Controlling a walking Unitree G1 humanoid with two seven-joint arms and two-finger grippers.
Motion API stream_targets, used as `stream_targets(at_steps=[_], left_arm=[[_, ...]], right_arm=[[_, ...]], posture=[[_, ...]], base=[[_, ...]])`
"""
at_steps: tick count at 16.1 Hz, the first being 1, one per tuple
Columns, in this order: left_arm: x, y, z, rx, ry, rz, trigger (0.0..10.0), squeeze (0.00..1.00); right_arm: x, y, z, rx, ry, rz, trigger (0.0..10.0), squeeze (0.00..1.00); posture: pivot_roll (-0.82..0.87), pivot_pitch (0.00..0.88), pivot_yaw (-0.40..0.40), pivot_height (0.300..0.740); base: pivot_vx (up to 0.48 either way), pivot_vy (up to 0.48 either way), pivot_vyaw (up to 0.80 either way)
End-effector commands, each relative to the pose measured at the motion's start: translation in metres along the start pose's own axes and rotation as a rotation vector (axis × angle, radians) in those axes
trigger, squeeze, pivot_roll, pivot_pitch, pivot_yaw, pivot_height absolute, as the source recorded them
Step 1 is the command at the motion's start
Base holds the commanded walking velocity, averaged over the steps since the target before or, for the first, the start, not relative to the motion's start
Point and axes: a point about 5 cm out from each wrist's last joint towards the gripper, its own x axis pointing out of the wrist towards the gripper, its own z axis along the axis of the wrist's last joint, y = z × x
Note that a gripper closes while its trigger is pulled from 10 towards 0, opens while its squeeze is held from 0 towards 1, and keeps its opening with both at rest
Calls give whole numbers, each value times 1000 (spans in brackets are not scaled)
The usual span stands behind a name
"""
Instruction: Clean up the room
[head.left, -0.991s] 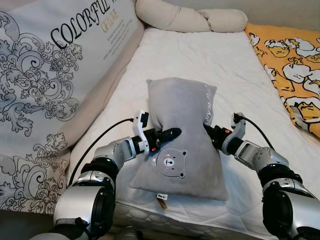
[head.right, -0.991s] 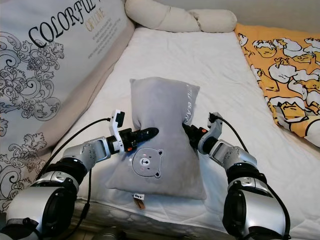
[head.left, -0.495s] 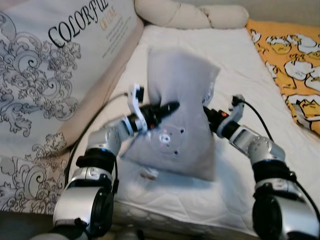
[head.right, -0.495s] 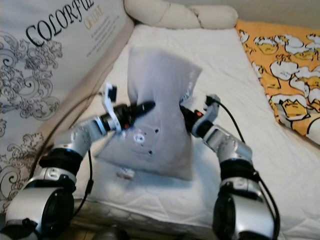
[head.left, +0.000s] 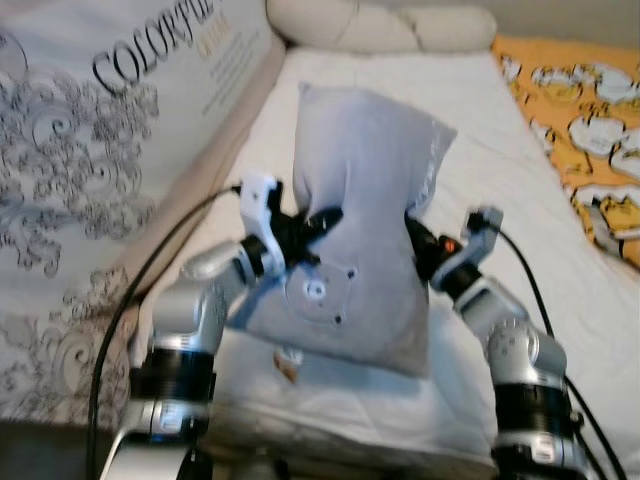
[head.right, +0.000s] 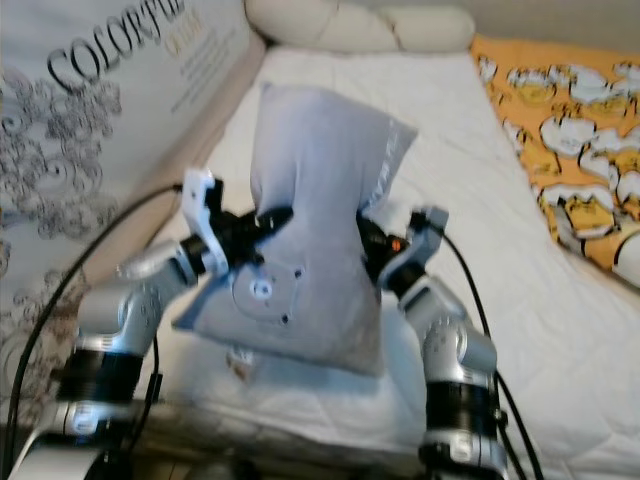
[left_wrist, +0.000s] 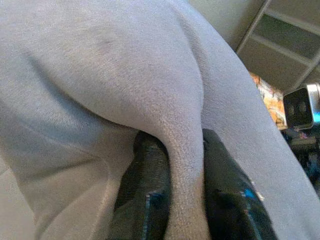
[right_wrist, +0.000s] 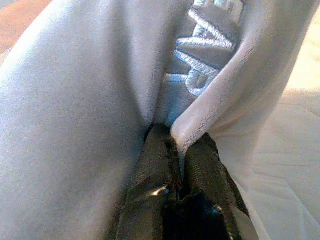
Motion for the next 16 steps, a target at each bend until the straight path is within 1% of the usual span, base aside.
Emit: stream_targets(at_steps=[1,2,4,5,6,8,11,12,13,14,15,16], left_arm=[[10,-18,-1,74,48,-55,0,0],[10,-18,-1,91,52,-45,0,0],[8,-20,4,157,44,-8,0,0],[5,-20,6,200,40,36,0,0],[2,-18,5,240,49,68,0,0],[0,-15,5,254,43,114,0,0],[1,-15,2,283,57,144,0,0],[1,-16,1,282,56,144,0,0],[0,-17,2,299,50,153,0,0],[-2,-17,3,333,34,179,1922,0],[-2,-15,4,371,40,225,10000,0],[-2,-12,4,381,49,242,10000,0]], right_arm=[[11,19,0,-43,-17,66,0,0],[11,19,0,-54,-18,52,0,0],[11,19,8,-108,-68,17,0,0],[8,20,14,-108,-114,-8,0,0],[5,18,15,-109,-131,-26,0,0],[1,13,14,-149,-136,-72,0,0],[-5,15,3,-158,-110,-86,39,0],[-6,14,1,-156,-115,-102,706,0],[-6,14,-1,-161,-110,-124,4039,0],[-5,12,-3,-175,-103,-162,10000,0],[-5,12,-4,-171,-94,-178,10000,0],[-4,13,-8,-176,-64,-174,10000,0]], posture=[[-7,0,47,740],[1,0,40,740],[12,0,29,740],[15,0,26,740],[10,0,26,740],[0,0,27,740],[-7,0,39,740],[-3,0,38,740],[3,0,37,740],[3,0,38,740],[2,0,40,740],[2,0,43,740]], base=[[0,0,0],[0,0,0],[0,0,0],[0,0,0],[0,0,0],[0,0,0],[0,0,0],[0,0,0],[0,0,0],[0,0,0],[0,0,0],[0,0,0]])
